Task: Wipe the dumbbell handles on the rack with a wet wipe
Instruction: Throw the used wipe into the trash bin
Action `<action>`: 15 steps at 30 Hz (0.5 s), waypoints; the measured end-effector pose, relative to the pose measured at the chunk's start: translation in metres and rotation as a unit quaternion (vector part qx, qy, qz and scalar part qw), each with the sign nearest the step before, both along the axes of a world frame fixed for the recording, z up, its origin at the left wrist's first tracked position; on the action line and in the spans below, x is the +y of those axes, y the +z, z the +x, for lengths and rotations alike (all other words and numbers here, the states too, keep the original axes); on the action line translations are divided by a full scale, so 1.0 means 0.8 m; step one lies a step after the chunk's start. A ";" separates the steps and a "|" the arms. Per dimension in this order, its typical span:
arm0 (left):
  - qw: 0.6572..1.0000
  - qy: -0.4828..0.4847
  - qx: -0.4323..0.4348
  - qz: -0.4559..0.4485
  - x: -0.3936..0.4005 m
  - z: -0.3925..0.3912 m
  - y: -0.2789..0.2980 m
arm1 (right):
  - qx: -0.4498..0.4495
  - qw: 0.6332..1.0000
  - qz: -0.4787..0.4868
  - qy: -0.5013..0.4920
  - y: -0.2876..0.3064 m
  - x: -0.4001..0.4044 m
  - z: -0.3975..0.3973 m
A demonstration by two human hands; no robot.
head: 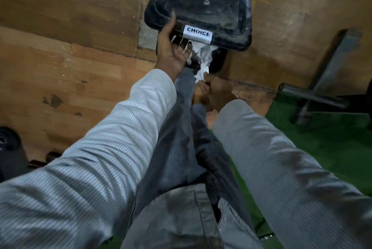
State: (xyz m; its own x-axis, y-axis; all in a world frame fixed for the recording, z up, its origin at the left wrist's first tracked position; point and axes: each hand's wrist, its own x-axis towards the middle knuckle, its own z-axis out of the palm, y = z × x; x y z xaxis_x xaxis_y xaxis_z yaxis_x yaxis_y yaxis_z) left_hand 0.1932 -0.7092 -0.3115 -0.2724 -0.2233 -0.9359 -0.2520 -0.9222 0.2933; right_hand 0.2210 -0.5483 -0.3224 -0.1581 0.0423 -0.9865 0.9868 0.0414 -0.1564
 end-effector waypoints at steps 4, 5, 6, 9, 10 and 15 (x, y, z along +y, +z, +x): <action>0.999 -0.042 -0.013 -0.019 0.006 0.015 0.016 | 0.021 0.996 0.000 -0.087 0.023 -0.010 -0.022; 0.998 -0.049 -0.022 -0.018 0.009 0.022 0.018 | 0.019 0.996 0.005 -0.091 0.027 -0.010 -0.024; 0.998 -0.056 -0.030 -0.014 0.013 0.028 0.020 | 0.013 0.996 0.007 -0.087 0.035 -0.010 -0.025; 0.994 -0.064 -0.092 -0.010 0.030 0.046 0.030 | -0.006 0.998 -0.006 -0.067 0.061 -0.009 -0.028; 0.991 -0.060 -0.118 -0.010 0.035 0.051 0.036 | -0.008 0.998 -0.007 -0.062 0.071 -0.008 -0.028; 0.984 -0.094 -0.145 -0.042 0.067 0.060 0.084 | 0.022 0.997 -0.021 -0.069 0.120 0.005 -0.027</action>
